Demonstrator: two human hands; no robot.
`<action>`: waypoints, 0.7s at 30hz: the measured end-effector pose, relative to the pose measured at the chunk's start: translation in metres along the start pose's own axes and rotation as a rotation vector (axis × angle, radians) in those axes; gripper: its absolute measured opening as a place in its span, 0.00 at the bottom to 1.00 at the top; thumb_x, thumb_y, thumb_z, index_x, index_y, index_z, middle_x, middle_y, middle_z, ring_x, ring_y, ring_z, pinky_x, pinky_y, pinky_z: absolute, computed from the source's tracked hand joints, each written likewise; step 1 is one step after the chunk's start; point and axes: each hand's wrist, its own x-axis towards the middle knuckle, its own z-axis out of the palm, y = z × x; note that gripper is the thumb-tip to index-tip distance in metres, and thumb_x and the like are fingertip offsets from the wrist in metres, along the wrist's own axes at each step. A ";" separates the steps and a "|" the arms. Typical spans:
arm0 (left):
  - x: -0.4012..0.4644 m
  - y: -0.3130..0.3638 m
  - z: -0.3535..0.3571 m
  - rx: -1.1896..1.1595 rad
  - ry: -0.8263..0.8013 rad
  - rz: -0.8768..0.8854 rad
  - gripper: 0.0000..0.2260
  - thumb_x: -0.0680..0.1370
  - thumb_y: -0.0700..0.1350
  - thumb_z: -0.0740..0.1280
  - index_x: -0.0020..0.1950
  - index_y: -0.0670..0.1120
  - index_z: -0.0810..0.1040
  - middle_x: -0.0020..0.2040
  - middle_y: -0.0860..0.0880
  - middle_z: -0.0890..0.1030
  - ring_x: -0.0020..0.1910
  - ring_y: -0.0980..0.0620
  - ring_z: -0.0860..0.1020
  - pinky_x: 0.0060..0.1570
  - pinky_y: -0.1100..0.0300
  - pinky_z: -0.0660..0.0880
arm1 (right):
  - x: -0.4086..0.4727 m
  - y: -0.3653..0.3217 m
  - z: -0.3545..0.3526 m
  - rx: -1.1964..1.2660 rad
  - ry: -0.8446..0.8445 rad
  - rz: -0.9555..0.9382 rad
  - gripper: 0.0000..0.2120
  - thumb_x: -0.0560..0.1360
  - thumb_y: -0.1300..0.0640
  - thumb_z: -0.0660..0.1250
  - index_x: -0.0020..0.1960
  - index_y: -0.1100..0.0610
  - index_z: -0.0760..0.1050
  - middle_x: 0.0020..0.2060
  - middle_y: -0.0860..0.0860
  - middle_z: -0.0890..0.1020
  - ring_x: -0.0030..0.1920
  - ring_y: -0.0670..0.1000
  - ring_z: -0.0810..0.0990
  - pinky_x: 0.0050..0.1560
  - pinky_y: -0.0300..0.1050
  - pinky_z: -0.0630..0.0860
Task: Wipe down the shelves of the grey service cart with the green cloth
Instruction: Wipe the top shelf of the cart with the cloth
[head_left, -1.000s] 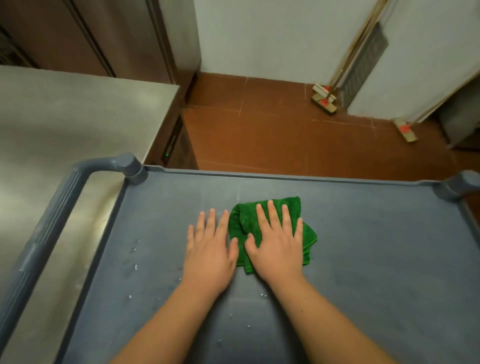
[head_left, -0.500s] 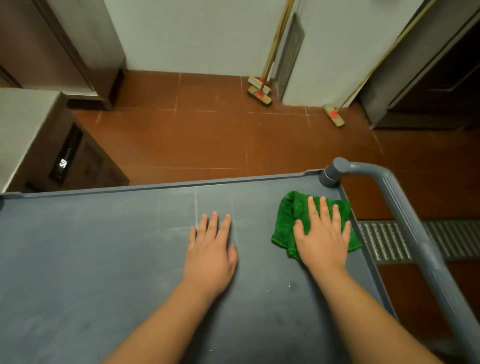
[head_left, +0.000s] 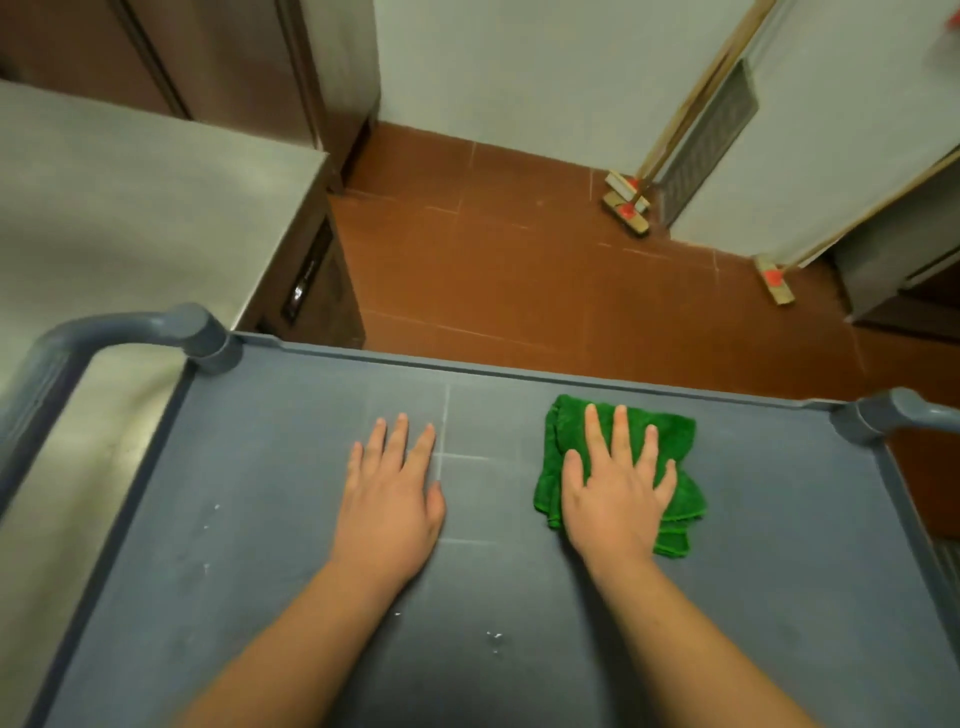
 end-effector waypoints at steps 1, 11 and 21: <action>-0.002 -0.022 -0.008 -0.002 0.003 -0.022 0.27 0.76 0.50 0.59 0.76 0.49 0.63 0.77 0.43 0.61 0.77 0.41 0.56 0.75 0.44 0.53 | -0.008 -0.036 0.004 0.004 -0.001 -0.044 0.30 0.77 0.39 0.48 0.79 0.38 0.53 0.80 0.46 0.56 0.79 0.58 0.51 0.76 0.65 0.48; -0.038 -0.187 -0.074 -0.100 0.156 -0.320 0.27 0.78 0.47 0.51 0.78 0.50 0.56 0.79 0.47 0.57 0.78 0.45 0.49 0.76 0.46 0.51 | -0.105 -0.305 0.035 0.080 -0.115 -0.613 0.33 0.73 0.34 0.55 0.77 0.42 0.62 0.78 0.50 0.64 0.79 0.60 0.55 0.74 0.69 0.47; -0.064 -0.160 -0.066 -0.135 0.122 -0.205 0.34 0.74 0.42 0.58 0.79 0.49 0.51 0.80 0.46 0.51 0.78 0.45 0.43 0.77 0.49 0.45 | -0.099 -0.252 0.025 0.086 -0.094 -0.560 0.35 0.72 0.42 0.57 0.79 0.45 0.60 0.79 0.48 0.60 0.79 0.55 0.54 0.77 0.62 0.50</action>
